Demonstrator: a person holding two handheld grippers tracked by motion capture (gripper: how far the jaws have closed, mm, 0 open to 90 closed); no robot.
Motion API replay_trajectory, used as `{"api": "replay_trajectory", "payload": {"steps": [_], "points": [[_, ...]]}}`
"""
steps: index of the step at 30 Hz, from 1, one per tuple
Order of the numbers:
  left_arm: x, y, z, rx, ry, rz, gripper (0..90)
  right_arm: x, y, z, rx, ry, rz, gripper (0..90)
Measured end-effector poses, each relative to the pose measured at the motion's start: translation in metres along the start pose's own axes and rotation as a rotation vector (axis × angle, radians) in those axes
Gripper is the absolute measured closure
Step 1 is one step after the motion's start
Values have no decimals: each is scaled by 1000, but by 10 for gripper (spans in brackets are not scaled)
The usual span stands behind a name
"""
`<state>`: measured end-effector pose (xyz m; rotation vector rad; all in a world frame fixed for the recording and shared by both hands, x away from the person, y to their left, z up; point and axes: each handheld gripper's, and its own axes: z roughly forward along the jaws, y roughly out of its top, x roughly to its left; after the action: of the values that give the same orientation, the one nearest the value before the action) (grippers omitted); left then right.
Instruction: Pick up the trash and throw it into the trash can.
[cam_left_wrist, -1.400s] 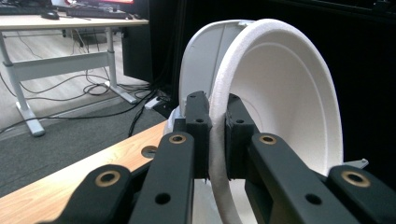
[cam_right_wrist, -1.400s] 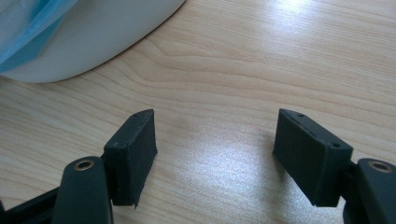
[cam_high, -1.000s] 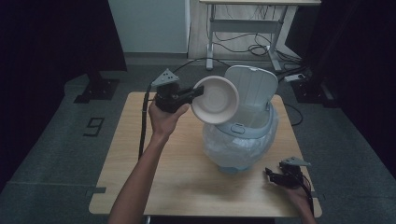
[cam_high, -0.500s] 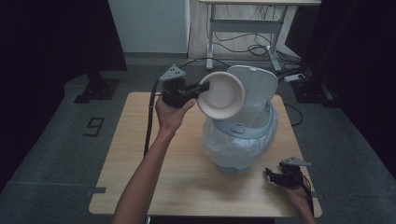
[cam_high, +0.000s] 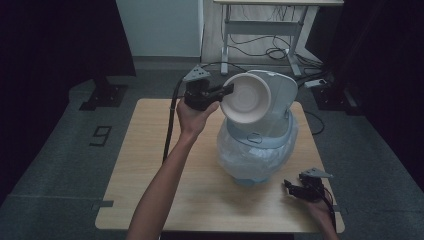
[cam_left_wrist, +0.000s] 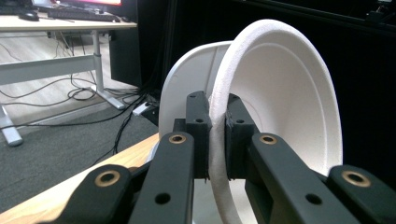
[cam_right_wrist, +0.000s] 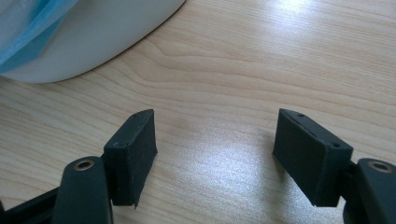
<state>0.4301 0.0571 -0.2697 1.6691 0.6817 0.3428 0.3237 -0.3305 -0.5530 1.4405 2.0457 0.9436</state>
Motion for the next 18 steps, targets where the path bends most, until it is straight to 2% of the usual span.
{"api": "replay_trajectory", "payload": {"steps": [10,18], "points": [[-5,3,16,8,-6,18,827,0,0,0,0,-1,0,294],[-11,5,28,-1,-20,13,826,0,0,0,-1,-2,-1,293]]}}
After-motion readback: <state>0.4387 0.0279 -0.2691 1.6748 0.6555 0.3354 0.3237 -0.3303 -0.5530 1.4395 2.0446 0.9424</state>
